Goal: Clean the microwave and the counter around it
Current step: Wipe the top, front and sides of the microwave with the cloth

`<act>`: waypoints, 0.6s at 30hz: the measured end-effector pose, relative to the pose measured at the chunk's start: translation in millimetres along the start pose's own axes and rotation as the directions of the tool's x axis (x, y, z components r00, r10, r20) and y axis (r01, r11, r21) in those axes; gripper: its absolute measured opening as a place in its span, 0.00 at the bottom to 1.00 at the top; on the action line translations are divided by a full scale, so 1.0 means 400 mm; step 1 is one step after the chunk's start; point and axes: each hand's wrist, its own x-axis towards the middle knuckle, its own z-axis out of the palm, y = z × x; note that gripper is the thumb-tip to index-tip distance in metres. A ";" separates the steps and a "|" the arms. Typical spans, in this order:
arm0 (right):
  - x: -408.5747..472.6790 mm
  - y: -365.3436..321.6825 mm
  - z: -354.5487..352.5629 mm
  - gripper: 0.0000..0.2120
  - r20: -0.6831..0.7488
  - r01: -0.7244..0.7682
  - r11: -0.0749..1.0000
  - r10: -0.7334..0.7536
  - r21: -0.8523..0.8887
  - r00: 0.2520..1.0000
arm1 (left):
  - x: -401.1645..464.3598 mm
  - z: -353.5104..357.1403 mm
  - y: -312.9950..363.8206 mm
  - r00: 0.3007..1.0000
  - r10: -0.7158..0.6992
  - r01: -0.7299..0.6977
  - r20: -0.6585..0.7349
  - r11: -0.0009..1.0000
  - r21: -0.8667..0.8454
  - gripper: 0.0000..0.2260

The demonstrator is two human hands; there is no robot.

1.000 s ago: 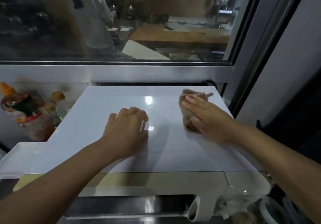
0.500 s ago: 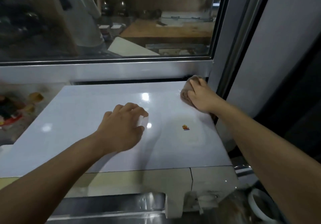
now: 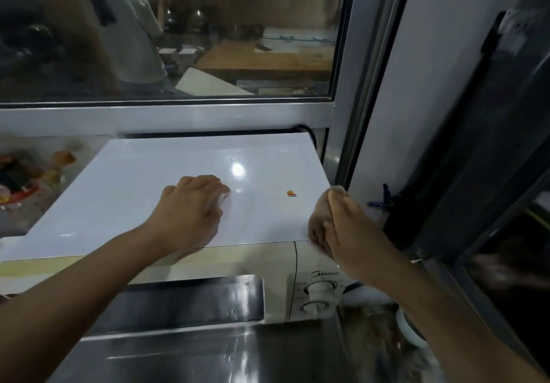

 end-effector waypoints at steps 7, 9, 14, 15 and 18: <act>0.150 -0.013 -0.014 0.26 0.077 0.031 0.982 -0.016 -0.188 0.997 | -0.062 0.005 -0.052 0.993 -0.118 0.117 0.015 0.993 0.030 0.18; 0.198 -0.029 -0.010 0.25 0.099 0.080 0.970 -0.059 -0.228 0.993 | -0.070 0.011 -0.048 0.992 -0.129 0.129 0.001 0.992 0.018 0.18; 0.149 -0.099 0.024 0.22 0.129 0.259 0.932 -0.233 -0.255 0.964 | -0.084 0.001 -0.050 0.991 -0.131 0.132 0.032 0.991 -0.035 0.18; 0.126 -0.116 0.031 0.22 0.135 0.313 0.924 -0.289 -0.222 0.948 | -0.089 -0.004 -0.053 0.992 -0.117 0.119 0.048 0.991 -0.055 0.17; 0.077 -0.157 0.044 0.28 0.173 0.461 0.884 -0.444 -0.072 0.879 | -0.106 -0.023 -0.075 0.996 -0.078 0.082 0.052 0.993 -0.090 0.17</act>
